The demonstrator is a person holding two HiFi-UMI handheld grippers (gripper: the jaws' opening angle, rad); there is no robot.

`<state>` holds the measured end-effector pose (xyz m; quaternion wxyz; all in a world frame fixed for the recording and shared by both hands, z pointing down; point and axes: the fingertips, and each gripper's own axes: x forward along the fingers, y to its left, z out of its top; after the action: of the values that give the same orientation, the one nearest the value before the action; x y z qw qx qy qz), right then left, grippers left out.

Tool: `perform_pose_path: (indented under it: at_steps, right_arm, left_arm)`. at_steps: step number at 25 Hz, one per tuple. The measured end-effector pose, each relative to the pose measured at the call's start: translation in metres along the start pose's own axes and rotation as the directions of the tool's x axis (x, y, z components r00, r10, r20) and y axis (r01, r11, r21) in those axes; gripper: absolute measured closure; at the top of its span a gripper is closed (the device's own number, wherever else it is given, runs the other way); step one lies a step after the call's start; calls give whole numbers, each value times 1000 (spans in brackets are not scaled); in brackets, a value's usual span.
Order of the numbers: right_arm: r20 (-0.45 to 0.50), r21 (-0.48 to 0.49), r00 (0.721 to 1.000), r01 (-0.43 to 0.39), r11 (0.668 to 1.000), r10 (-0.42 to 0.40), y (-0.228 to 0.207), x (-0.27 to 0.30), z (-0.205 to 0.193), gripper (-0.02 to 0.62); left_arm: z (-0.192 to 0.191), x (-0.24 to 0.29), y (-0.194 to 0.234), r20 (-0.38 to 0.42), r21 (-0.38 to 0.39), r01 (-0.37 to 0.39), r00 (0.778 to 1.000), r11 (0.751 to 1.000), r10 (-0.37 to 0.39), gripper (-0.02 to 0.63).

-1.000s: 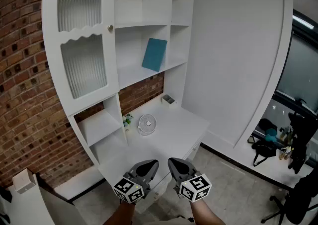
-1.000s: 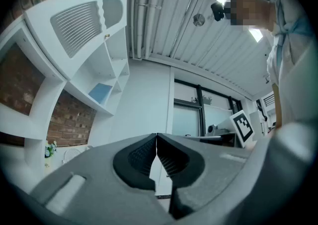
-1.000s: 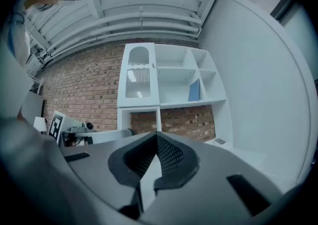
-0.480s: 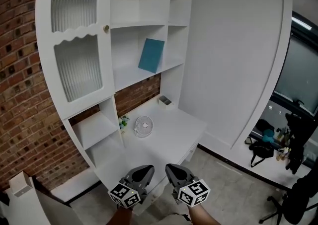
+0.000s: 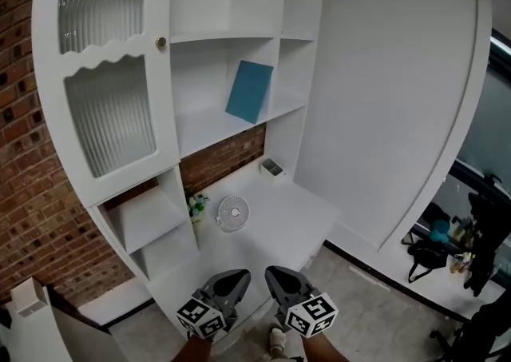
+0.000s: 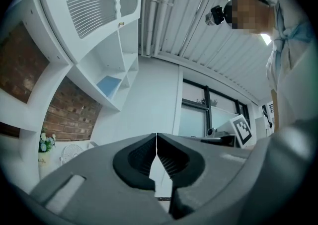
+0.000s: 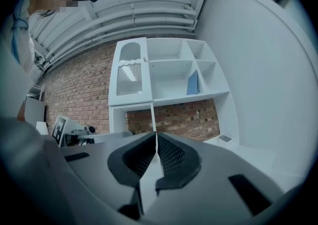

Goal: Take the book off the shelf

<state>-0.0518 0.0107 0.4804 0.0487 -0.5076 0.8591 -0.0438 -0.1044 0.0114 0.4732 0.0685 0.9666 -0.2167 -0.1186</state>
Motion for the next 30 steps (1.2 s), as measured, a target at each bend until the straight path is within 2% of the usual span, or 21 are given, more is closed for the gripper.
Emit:
perform_pose_path:
  at_steps: [17,25,30]
  right_arm:
    - [3,1,993,-115,993,115,-137,99,47,578]
    - [-3,2,984,-176,984,176,-183,128,55,578]
    - [-22,5,974,-227,974,227,-198,140,52,578]
  left_arm:
    - [9,141,97,6,29,-84,996,996,83,595]
    - [9,186,125,33,45,-145,989,988,144,595]
    - [5,203,138,45,48,-184,982,982,182,595]
